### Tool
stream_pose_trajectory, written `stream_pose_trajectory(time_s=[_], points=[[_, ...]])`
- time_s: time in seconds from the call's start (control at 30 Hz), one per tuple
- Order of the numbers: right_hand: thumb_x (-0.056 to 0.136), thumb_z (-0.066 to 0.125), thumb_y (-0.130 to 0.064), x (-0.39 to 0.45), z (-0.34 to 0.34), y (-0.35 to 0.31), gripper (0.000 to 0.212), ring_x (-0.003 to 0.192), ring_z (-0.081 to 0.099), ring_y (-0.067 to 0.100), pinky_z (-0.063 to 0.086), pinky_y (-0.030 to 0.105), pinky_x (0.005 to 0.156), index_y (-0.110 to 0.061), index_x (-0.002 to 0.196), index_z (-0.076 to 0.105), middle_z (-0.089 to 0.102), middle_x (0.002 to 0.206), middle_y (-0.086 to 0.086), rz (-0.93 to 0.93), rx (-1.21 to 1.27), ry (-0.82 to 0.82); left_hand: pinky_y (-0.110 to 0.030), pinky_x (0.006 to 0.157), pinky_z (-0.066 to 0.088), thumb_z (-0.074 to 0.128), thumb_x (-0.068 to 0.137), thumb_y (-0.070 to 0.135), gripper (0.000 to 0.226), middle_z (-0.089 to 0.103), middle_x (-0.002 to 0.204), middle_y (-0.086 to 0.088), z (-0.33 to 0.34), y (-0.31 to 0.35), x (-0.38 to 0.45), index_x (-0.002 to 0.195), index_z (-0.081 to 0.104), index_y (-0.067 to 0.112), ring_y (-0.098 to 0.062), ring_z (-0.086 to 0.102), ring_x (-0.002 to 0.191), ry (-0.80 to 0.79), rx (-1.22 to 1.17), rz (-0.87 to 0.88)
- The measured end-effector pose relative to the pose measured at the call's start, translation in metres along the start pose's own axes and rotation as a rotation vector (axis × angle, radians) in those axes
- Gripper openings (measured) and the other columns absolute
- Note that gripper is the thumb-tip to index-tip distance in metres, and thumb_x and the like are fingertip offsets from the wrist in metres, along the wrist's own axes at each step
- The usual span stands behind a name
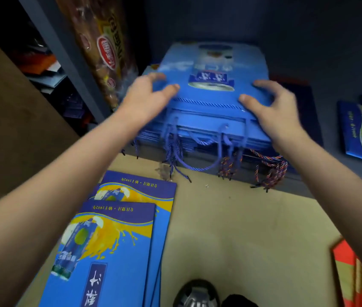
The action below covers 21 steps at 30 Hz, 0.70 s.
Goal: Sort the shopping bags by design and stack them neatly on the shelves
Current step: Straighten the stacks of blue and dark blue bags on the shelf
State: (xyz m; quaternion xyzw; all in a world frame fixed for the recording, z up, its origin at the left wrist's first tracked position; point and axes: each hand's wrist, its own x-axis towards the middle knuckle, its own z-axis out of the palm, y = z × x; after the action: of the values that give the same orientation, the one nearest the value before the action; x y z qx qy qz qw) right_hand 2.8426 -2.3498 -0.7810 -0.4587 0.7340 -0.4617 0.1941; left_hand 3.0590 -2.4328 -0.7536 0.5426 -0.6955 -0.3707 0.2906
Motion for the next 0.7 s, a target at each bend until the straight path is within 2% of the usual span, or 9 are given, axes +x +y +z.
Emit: stream_pose_trajectory(time_s=[0.1, 0.17, 0.23, 0.3, 0.37, 0.47, 0.57, 0.63, 0.7], points=[[0.082, 0.068, -0.036, 0.013, 0.037, -0.012, 0.064, 0.114, 0.051, 0.008, 0.040, 0.021, 0.098, -0.010, 0.135, 0.044, 0.050, 0.132, 0.001, 0.106, 0.165, -0.282, -0.022, 0.105, 0.026, 0.053, 0.092, 0.040, 0.054, 0.045, 0.142, -0.007, -0.029, -0.025, 0.020, 0.138, 0.045, 0.012, -0.022, 0.037, 0.133, 0.024, 0.277, -0.014], [0.081, 0.067, -0.042, 0.014, 0.057, -0.007, 0.070, 0.110, 0.050, 0.005, 0.040, 0.021, 0.092, -0.012, 0.137, 0.038, 0.047, 0.133, -0.001, 0.227, 0.198, -0.406, -0.033, 0.113, 0.023, 0.055, 0.086, 0.054, 0.072, 0.035, 0.148, -0.013, -0.044, -0.050, 0.022, 0.143, 0.036, 0.015, -0.030, 0.029, 0.137, -0.132, 0.521, -0.063], [0.075, 0.071, -0.047, 0.009, 0.068, 0.005, 0.078, 0.118, 0.048, 0.010, 0.039, 0.029, 0.099, -0.016, 0.138, 0.037, 0.046, 0.138, 0.000, 0.285, 0.126, -0.480, -0.040, 0.116, 0.017, 0.053, 0.062, 0.081, 0.106, 0.024, 0.153, -0.014, -0.046, -0.073, 0.017, 0.146, 0.028, 0.021, -0.031, 0.019, 0.142, -0.371, 0.709, -0.058], [0.070, 0.076, -0.046, 0.001, 0.070, 0.013, 0.089, 0.126, 0.044, 0.015, 0.035, 0.033, 0.107, -0.018, 0.142, 0.031, 0.042, 0.142, -0.001, 0.252, -0.008, -0.578, -0.046, 0.117, 0.012, 0.053, 0.047, 0.090, 0.125, 0.014, 0.156, -0.011, -0.041, -0.088, 0.015, 0.149, 0.018, 0.026, -0.033, 0.008, 0.144, -0.508, 0.870, 0.020], [0.067, 0.078, -0.047, -0.007, 0.071, 0.014, 0.104, 0.136, 0.031, 0.020, 0.028, 0.035, 0.112, -0.021, 0.148, 0.017, 0.031, 0.149, 0.002, 0.175, -0.235, -0.684, -0.049, 0.115, 0.011, 0.068, 0.060, 0.071, 0.114, 0.006, 0.157, -0.007, -0.036, -0.094, 0.016, 0.149, 0.010, 0.029, -0.035, 0.002, 0.143, -0.529, 0.972, 0.055], [0.068, 0.079, -0.043, -0.018, 0.075, 0.013, 0.112, 0.139, 0.018, 0.029, 0.026, 0.039, 0.108, -0.023, 0.150, 0.005, 0.019, 0.151, 0.014, 0.036, -0.526, -0.757, -0.049, 0.112, 0.014, 0.075, 0.070, 0.049, 0.106, 0.006, 0.156, -0.006, -0.023, -0.089, 0.018, 0.149, 0.007, 0.028, -0.032, 0.007, 0.142, -0.517, 1.089, 0.123], [0.074, 0.078, -0.026, -0.016, 0.079, 0.011, 0.097, 0.129, 0.033, 0.031, 0.033, 0.034, 0.101, -0.021, 0.149, 0.016, 0.032, 0.140, 0.017, -0.050, -0.533, -0.673, -0.045, 0.111, 0.017, 0.074, 0.072, 0.047, 0.100, 0.019, 0.153, -0.006, -0.023, -0.085, 0.028, 0.149, 0.015, 0.026, -0.028, 0.018, 0.139, -0.496, 1.194, 0.211], [0.075, 0.077, -0.024, -0.009, 0.083, 0.003, 0.088, 0.125, 0.039, 0.030, 0.033, 0.029, 0.098, -0.019, 0.146, 0.026, 0.037, 0.136, 0.017, -0.084, -0.473, -0.584, -0.041, 0.110, 0.019, 0.074, 0.072, 0.047, 0.090, 0.033, 0.148, -0.008, -0.035, -0.083, 0.038, 0.146, 0.027, 0.025, -0.028, 0.028, 0.134, -0.402, 1.238, 0.234], [0.076, 0.076, -0.025, -0.002, 0.088, -0.004, 0.084, 0.126, 0.038, 0.030, 0.033, 0.029, 0.097, -0.019, 0.145, 0.028, 0.034, 0.138, 0.016, -0.067, -0.424, -0.544, -0.037, 0.104, 0.029, 0.074, 0.072, 0.046, 0.082, 0.044, 0.138, -0.014, -0.045, -0.082, 0.044, 0.141, 0.038, 0.020, -0.032, 0.040, 0.126, -0.321, 1.230, 0.244]])
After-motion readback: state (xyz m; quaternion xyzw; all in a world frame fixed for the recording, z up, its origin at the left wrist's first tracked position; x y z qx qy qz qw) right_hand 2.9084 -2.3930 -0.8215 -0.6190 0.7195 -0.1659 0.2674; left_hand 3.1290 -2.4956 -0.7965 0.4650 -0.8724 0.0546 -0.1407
